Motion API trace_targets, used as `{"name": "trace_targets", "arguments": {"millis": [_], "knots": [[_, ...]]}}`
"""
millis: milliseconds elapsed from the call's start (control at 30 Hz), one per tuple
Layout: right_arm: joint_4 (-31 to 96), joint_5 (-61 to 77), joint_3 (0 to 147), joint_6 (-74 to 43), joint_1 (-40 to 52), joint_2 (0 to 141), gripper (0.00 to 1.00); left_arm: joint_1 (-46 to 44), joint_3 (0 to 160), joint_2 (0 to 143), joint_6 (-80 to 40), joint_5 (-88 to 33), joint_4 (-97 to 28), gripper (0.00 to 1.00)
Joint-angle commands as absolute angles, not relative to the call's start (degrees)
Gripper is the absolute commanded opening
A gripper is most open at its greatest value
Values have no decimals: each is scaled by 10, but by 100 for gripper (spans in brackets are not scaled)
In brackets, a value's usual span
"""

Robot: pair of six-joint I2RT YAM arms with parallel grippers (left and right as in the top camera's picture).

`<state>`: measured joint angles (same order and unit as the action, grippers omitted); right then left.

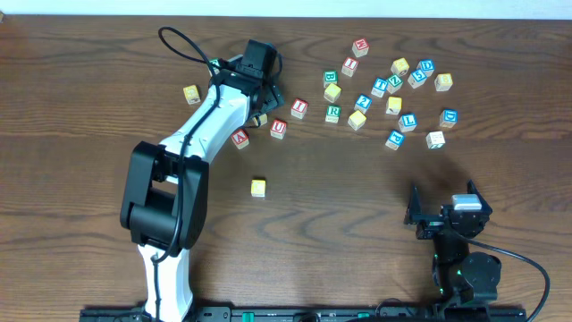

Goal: Spell out CORL
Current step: 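Raise the left gripper and move it toward the blocks at top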

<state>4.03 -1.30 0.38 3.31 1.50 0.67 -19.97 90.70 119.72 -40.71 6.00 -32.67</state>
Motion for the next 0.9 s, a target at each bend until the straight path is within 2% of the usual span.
{"name": "trace_targets", "arguments": {"millis": [0,500,633,867], "knots": [[43,-18,3,26,12,3,99,-199,922,1214,-408,69,-327,93],[43,-18,3,26,12,3,99,-199,922,1245,-413,38,-312,92],[43,-18,3,26,12,3,99,-199,922,1245,-424,19,-314,87],[43,-18,3,26,12,3,99,-199,949,1245,-424,18,-341,87]]}}
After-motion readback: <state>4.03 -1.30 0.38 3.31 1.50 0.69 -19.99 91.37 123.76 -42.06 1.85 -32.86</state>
